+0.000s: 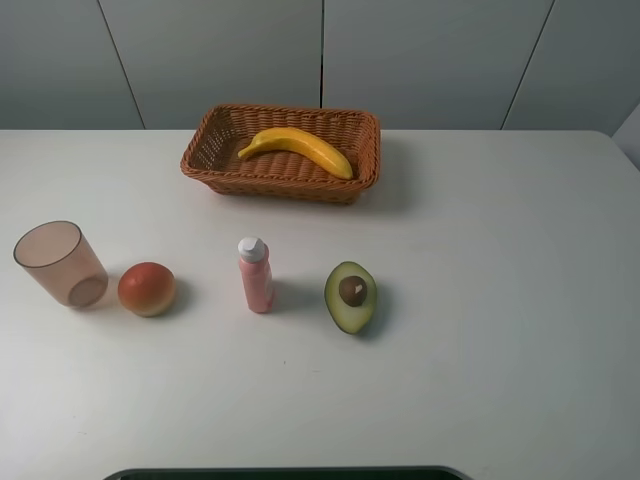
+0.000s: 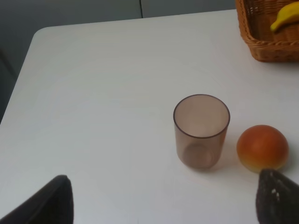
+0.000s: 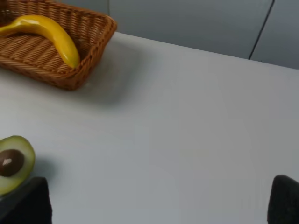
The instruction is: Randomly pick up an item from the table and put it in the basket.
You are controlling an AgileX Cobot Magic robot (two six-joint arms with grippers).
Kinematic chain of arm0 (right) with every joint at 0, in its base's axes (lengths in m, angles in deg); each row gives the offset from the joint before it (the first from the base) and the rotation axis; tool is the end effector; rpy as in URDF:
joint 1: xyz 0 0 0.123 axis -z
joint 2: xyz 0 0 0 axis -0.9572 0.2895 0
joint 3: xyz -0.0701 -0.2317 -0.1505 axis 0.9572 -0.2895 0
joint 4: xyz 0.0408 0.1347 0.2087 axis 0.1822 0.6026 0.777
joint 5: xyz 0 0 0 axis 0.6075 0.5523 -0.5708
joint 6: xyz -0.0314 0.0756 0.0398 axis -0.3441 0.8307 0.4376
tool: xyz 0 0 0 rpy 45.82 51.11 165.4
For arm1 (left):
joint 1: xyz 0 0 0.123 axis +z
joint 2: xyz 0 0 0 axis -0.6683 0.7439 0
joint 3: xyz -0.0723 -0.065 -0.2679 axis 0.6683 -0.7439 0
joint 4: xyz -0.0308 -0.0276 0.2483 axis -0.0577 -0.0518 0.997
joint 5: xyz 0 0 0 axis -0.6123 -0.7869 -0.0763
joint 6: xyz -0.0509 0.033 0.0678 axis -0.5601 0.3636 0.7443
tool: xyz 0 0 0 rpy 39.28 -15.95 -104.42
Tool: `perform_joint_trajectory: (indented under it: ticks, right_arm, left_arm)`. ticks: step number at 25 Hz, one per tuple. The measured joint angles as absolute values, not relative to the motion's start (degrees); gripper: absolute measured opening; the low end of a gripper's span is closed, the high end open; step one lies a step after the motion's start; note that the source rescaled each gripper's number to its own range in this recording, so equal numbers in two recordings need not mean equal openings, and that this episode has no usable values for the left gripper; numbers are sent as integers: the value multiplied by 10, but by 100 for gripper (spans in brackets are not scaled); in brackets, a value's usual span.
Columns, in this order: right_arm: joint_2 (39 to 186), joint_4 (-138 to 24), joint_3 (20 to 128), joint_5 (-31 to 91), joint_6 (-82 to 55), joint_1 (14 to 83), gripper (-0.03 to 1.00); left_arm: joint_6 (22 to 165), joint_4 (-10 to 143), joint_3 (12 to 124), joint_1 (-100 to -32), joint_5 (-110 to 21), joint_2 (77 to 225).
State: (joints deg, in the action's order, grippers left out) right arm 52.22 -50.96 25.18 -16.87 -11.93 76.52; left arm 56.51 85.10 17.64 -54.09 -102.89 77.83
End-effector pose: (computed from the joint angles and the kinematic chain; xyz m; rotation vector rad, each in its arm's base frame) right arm 0.0304 0.0166 0.2980 -0.3013 2.0788 0.0402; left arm -0.0055 0.0087 0.2787 0.1644 2.0447 -0.0509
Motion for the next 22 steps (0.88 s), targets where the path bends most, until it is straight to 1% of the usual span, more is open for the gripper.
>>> perform_joint_trajectory:
  ticks: [6,13,22]
  right_arm:
    - [478,-538,251,-220,-70,755,100]
    - [400,-587,231,-237,-4,755,100]
    - [397,-591,231,-239,7,755,100]
  left_arm:
    - [564,851,176,-541,-1029,778]
    - [564,851,176,-541,-1029,778]
    - [564,851,176,-541,-1029,778]
